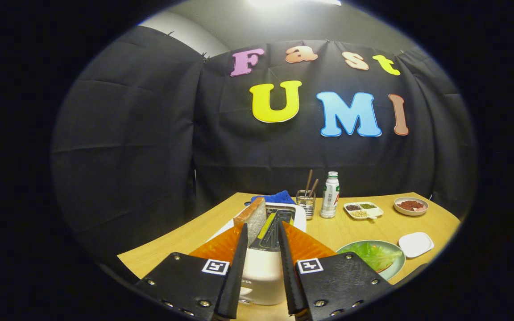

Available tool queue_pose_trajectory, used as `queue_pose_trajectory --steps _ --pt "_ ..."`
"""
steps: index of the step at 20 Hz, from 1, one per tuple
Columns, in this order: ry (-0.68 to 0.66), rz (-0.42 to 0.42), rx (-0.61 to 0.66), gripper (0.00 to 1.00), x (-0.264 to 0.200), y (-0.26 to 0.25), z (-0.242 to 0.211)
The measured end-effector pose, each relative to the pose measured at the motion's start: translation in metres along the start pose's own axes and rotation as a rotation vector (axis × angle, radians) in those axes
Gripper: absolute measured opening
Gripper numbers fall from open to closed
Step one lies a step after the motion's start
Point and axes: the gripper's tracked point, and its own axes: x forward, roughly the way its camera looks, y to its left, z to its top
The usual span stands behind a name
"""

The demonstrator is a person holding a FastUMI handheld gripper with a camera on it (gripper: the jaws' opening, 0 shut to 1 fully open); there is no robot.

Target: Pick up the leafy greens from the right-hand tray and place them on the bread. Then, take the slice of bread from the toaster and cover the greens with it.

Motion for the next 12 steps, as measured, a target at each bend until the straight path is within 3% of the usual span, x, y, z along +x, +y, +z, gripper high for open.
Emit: queue_pose_trajectory --steps 12 --pt "0.082 -0.058 -0.010 0.41 0.041 0.021 -0.011"
